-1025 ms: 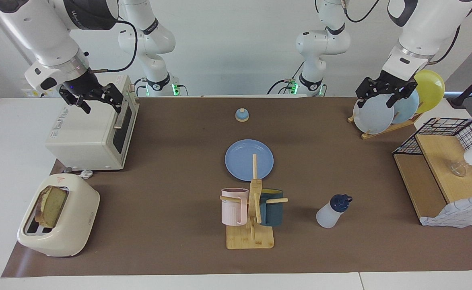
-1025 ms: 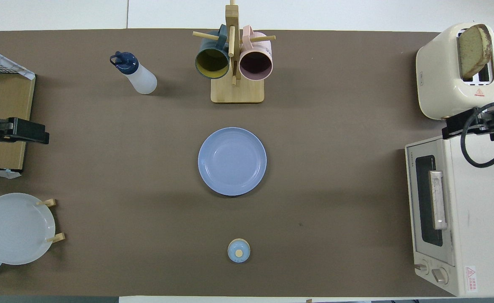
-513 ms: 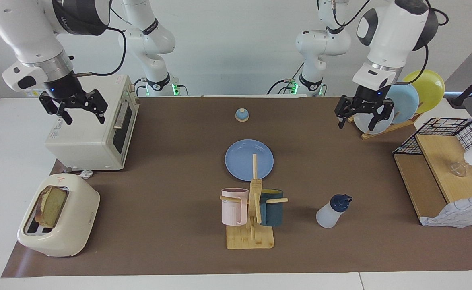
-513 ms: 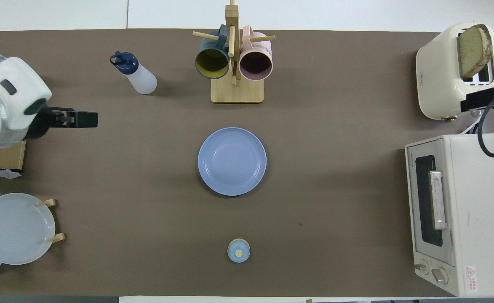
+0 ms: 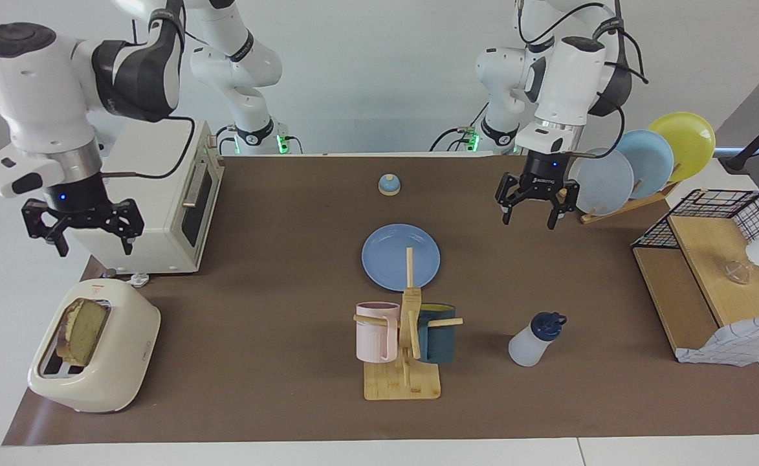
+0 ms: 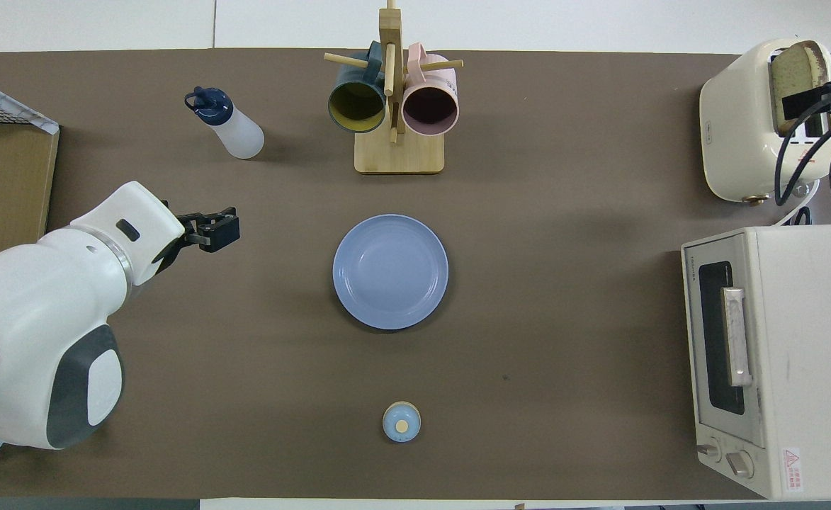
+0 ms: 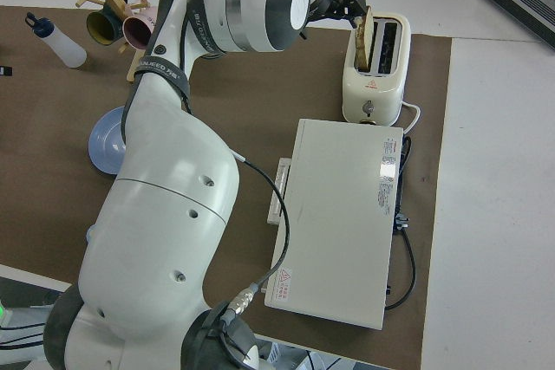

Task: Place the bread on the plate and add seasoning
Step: 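Reach the left gripper toward the white bottle with blue cap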

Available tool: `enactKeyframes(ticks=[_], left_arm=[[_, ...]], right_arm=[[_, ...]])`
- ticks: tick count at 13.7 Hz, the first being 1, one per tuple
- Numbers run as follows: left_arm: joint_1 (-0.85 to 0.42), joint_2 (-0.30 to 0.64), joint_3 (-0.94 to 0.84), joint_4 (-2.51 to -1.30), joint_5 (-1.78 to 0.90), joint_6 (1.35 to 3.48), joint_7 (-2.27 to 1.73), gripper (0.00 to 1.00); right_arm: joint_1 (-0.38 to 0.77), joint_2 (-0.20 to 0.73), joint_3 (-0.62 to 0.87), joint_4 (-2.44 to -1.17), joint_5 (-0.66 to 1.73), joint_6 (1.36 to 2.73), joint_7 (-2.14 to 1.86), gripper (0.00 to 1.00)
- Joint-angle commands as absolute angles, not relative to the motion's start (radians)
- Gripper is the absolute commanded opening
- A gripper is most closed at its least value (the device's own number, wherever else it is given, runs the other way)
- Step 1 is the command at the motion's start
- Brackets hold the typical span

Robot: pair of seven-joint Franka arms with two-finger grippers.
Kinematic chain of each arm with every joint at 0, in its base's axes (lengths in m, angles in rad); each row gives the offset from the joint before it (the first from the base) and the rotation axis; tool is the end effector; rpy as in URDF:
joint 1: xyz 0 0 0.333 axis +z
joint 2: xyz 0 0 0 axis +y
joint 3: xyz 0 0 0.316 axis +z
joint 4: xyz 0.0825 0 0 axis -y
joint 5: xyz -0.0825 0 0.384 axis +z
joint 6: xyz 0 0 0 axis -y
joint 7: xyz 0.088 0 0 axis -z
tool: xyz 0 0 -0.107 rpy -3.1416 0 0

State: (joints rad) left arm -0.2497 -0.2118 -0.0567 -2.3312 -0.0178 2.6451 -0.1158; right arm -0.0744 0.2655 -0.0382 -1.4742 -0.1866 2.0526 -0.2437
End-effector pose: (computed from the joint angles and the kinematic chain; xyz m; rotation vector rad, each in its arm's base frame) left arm 0.4906 -0.1559 0.4809 2.9209 -0.2624 0.7710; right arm 0.6667 -0.0823 0.5595 2.8617 0.2793 0.3981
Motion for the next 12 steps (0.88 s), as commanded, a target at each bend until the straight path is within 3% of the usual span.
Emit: enactKeyframes(ticks=[1,6,7,8,9,12], left_arm=[[-0.25,-0.239,-0.052,-2.411,-0.006,2.753,-0.129,1.0],[-0.242,-0.126,-0.052,-2.434,0.035,2.925,-0.133,1.0],[-0.242,-0.103,-0.051,-2.434,0.034,2.965,-0.133,1.0],[-0.242,-0.077,-0.051,-2.433,0.032,3.0,-0.135,1.0],[-0.242,-0.046,-0.051,-2.43,0.031,3.028,-0.135,1.0],[-0.242,0.041,-0.049,-2.424,0.026,3.137,-0.135,1.0]], right_arm=[[-0.098,0.36,-0.031,-1.43,-0.212,2.15,-0.276,1.0],[-0.138,0.362,-0.031,-1.488,-0.207,2.268,-0.275,1.0],[-0.138,0.362,-0.029,-1.491,-0.206,2.278,-0.275,0.97],[-0.137,0.362,-0.031,-1.494,-0.206,2.276,-0.275,0.82],[-0.135,0.357,-0.029,-1.509,-0.207,2.275,-0.275,0.75],[-0.137,0.35,-0.031,-1.531,-0.207,2.283,-0.275,0.71]])
